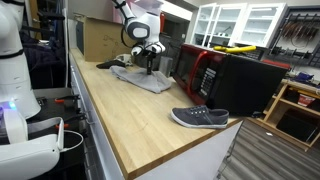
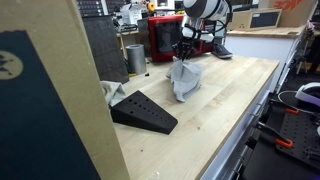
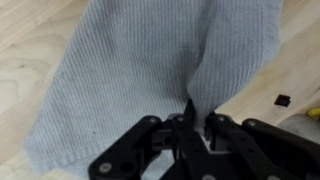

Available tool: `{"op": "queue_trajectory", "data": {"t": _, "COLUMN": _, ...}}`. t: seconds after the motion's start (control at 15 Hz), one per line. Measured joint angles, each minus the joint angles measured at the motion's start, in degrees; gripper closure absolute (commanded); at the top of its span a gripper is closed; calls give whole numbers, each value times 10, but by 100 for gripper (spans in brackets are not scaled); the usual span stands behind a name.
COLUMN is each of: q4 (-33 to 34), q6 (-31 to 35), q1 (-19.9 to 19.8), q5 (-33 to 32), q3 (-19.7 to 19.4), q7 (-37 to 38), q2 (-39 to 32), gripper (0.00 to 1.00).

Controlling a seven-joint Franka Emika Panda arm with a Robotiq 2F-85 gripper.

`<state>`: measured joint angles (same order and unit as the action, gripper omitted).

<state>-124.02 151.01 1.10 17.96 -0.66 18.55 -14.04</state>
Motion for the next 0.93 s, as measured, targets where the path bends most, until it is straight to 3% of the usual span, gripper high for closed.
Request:
{"op": "queue_trajectory", "data": {"t": 0.07, "q4": 6, "q6": 1, "q1": 0, "q5": 0, "q3": 1, "q7": 0, "q2": 0, "gripper": 86}}
{"op": "queue_trajectory", "data": {"t": 0.13, "q4": 11, "q6": 1, "q1": 1, "q5": 0, "q3": 1, "q7": 0, "q2": 0, "gripper": 94}}
{"op": "queue_trajectory", "data": {"t": 0.27, "q4": 13, "q6": 1, "q1": 2, "q5": 0, "q3": 1, "q7": 0, "q2": 0, "gripper": 100}}
{"op": "queue_trajectory", "data": {"t": 0.93, "q4": -20, "q6": -20, "q1": -14, "q5": 28, "q3": 1, "q7": -8, "q2": 32, "gripper": 99}}
